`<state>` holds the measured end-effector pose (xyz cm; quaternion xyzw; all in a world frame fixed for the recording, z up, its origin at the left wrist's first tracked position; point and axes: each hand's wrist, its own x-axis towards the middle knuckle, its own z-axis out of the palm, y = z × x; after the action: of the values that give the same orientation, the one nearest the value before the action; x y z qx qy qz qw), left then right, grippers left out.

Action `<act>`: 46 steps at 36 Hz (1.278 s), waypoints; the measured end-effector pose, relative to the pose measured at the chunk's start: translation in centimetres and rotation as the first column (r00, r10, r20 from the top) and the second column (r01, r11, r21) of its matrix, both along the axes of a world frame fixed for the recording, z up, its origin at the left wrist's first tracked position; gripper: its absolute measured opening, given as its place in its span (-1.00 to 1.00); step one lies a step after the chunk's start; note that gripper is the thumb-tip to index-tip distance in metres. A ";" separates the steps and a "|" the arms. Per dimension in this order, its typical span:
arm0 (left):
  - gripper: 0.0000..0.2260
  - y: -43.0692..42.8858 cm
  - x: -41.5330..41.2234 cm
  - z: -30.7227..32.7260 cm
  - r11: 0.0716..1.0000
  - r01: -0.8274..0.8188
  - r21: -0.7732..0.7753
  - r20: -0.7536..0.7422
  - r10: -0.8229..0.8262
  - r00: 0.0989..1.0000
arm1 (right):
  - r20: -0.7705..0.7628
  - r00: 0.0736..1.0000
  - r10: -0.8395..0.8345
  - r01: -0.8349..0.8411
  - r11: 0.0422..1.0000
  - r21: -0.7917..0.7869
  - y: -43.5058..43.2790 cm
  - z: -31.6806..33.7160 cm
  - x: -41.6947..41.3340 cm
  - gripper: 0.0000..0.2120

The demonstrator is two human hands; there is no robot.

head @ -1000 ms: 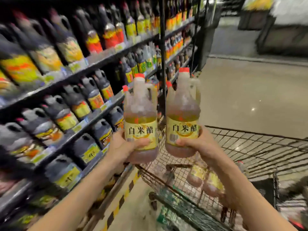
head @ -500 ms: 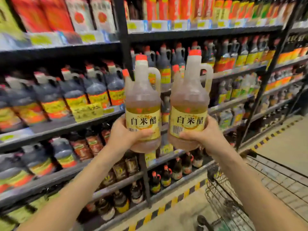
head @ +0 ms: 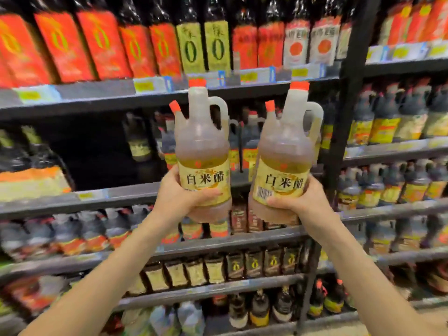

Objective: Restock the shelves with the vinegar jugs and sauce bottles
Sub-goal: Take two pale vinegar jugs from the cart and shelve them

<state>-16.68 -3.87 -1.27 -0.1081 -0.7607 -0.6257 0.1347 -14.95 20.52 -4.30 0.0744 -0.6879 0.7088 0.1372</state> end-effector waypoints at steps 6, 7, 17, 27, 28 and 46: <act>-0.26 -6.0 -1.0 0.3 0.997 -0.082 -0.004 -0.029 0.081 0.996 | -0.039 0.998 0.042 -0.041 0.999 0.028 -5.4 0.3 -2.9 -0.10; -0.24 -6.7 -1.2 0.3 0.995 -0.097 -0.004 -0.032 0.096 0.995 | -0.042 0.998 0.052 -0.051 0.998 0.032 -6.1 0.3 -3.3 -0.10; -0.20 -12.9 -3.8 0.0 0.982 -0.186 0.018 -0.072 0.187 0.980 | -0.080 0.984 0.158 -0.158 0.987 0.005 -12.2 0.6 -8.4 -0.10; -0.26 -17.6 -9.3 -0.8 0.960 -0.278 0.012 -0.099 0.278 0.955 | -0.115 0.968 0.222 -0.225 0.974 -0.016 -16.8 -0.8 -15.7 -0.08; -0.26 -18.0 -10.0 -0.9 0.958 -0.286 0.007 -0.101 0.285 0.953 | -0.123 0.967 0.225 -0.229 0.973 -0.019 -17.1 -0.9 -16.3 -0.08; -0.24 -21.4 -19.7 -3.4 0.963 -0.260 -0.073 -0.184 0.243 0.952 | -0.160 0.964 0.210 -0.220 0.974 -0.045 -20.7 -2.7 -23.4 -0.47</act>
<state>-36.36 -25.23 -4.67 -0.0707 -0.7831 -0.5540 0.2735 -38.40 -0.20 -6.98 0.1991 -0.6404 0.7328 0.1146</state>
